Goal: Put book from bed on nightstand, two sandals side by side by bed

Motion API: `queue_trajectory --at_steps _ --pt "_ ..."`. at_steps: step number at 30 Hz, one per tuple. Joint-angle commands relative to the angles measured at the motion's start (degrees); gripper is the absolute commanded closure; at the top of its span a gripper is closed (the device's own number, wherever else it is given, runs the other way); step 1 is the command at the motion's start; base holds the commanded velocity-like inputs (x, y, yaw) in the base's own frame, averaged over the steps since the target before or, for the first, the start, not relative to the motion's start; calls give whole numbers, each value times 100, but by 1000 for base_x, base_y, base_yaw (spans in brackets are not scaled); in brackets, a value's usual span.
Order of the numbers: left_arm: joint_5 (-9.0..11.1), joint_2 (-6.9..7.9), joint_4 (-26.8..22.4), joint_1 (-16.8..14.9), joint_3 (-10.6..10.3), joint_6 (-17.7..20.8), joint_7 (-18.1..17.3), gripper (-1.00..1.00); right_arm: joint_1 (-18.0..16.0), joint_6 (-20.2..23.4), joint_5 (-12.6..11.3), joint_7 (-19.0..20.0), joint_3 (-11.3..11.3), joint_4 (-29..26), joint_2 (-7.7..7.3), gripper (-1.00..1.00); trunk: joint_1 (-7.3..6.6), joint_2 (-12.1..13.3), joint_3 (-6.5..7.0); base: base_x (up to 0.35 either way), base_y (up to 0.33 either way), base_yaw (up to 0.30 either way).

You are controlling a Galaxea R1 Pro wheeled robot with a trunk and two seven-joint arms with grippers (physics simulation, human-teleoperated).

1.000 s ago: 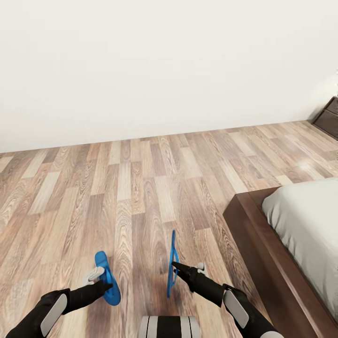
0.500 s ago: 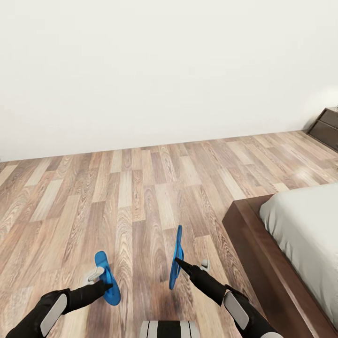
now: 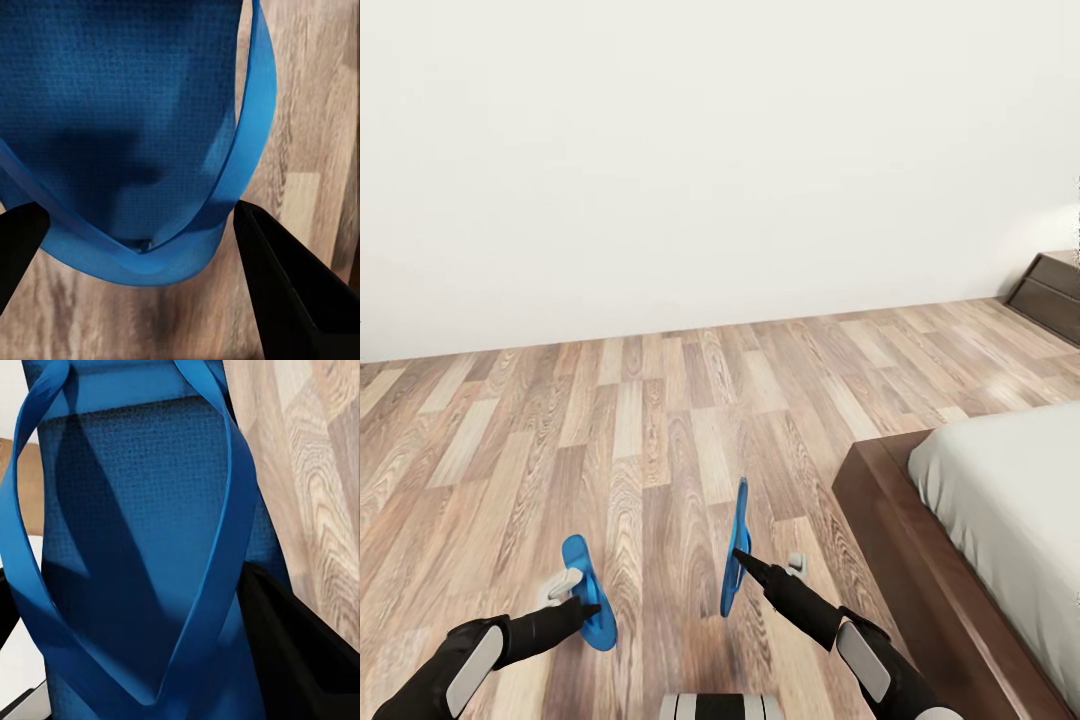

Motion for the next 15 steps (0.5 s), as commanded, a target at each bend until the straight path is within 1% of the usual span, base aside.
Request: queue_trajectory --at_steps 1,3,9,15 --pt "45 5 -3 -1 -14 36 11 100 -2 59 -62 -4 16 1 -3 100 -3 0 19 0 0 15" --pt "45 5 -3 -1 -14 36 11 100 -2 59 -62 -4 16 -1 -3 100 -8 3 63 0 0 81" --pt "45 5 -3 -1 -14 36 11 100 -2 59 -62 -4 16 1 -3 100 -24 11 196 0 0 147" --pt "45 5 -3 -1 -12 36 11 100 -2 59 -62 -4 16 1 -3 100 -39 19 329 0 0 43"
